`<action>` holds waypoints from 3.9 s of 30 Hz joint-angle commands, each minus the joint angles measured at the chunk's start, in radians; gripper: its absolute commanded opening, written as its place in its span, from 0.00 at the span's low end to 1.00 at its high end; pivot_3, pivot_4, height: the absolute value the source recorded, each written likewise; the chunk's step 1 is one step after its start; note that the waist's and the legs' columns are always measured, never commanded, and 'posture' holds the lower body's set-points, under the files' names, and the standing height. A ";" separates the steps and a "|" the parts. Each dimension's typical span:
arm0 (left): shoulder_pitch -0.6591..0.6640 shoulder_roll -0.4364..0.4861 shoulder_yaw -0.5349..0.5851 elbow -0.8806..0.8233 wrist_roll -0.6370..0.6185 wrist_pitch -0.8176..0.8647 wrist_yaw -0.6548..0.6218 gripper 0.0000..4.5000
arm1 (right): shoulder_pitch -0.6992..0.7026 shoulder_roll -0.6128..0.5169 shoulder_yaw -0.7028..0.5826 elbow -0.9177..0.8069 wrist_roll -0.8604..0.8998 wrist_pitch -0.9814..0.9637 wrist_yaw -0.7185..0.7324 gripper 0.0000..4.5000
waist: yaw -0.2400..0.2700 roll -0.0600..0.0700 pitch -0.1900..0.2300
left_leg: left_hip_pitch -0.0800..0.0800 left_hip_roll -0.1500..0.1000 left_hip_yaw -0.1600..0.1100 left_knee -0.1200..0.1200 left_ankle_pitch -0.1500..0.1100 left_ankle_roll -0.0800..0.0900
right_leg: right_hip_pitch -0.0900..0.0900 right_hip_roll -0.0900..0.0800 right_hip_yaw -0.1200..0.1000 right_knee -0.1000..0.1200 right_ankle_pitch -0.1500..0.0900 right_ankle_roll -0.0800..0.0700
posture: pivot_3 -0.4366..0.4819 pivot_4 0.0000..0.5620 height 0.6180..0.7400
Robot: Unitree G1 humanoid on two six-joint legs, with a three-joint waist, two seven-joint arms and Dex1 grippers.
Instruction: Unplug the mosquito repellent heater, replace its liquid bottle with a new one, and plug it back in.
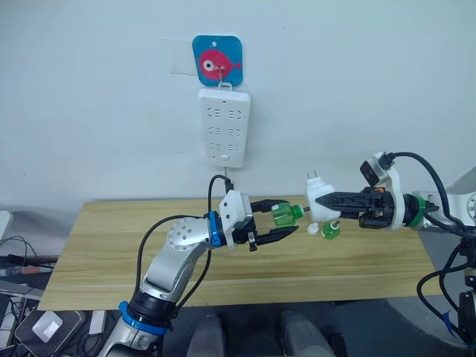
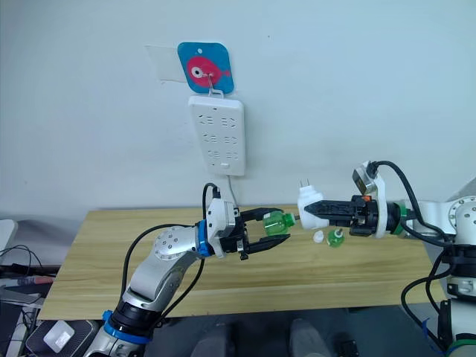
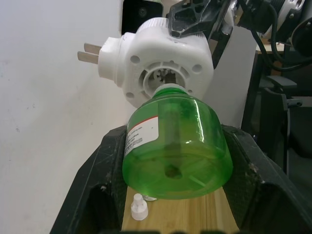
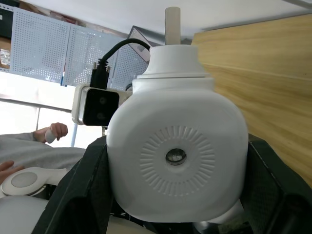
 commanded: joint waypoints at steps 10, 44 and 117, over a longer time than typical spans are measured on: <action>-0.062 -0.004 0.011 0.021 -0.003 -0.034 -0.018 0.50 | 0.030 -0.060 0.044 -0.078 0.126 -0.063 -0.023 0.66 | 0.000 0.000 0.000 | 0.000 0.000 0.000 0.000 0.000 0.000 | 0.000 0.000 0.000 0.000 0.000 0.000 | 0.40 0.30 1.00; -0.070 -0.032 -0.039 0.009 0.006 -0.036 -0.046 0.50 | 0.033 -0.106 0.176 -0.223 0.263 -0.185 -0.102 0.66 | 0.000 0.000 0.000 | 0.000 0.000 0.000 0.000 0.000 0.000 | 0.000 0.000 0.000 0.000 0.000 0.000 | 0.40 0.28 1.00; -0.099 -0.019 0.000 -0.017 -0.070 0.078 -0.021 0.50 | 0.170 -0.334 0.085 -0.189 -0.411 -0.262 0.539 0.46 | 0.009 0.000 0.000 | 0.000 0.000 -0.001 0.003 0.000 0.000 | 0.001 0.000 -0.001 0.001 0.000 0.000 | 0.37 0.29 1.00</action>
